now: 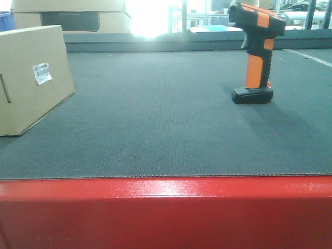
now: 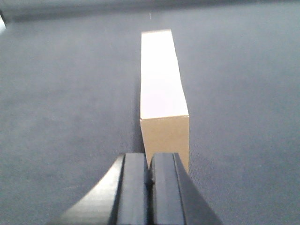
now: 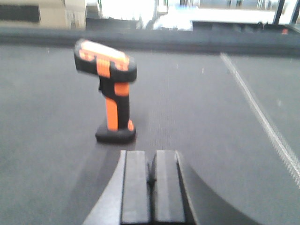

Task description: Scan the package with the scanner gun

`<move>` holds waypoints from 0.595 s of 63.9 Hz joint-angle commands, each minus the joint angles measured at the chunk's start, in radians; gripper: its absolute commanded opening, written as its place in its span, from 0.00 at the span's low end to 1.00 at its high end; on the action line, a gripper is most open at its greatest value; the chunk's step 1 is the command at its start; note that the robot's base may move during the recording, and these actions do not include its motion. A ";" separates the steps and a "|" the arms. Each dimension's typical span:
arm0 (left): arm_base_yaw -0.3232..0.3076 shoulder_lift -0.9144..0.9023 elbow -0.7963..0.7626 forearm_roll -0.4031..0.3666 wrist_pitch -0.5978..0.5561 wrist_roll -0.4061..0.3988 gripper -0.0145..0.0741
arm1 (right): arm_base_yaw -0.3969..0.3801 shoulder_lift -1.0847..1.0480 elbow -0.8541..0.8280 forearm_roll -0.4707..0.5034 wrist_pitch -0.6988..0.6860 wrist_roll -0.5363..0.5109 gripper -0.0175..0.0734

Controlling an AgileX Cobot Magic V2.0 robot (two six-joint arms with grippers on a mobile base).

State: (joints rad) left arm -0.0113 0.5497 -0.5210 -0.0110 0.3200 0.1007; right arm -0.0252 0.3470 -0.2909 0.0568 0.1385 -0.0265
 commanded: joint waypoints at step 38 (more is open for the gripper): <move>-0.006 -0.388 0.139 -0.010 -0.105 -0.008 0.04 | -0.004 -0.031 0.003 -0.009 -0.016 -0.001 0.02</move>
State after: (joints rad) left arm -0.0113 0.1699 -0.3844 -0.0129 0.2359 0.1007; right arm -0.0265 0.3207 -0.2909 0.0568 0.1405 -0.0265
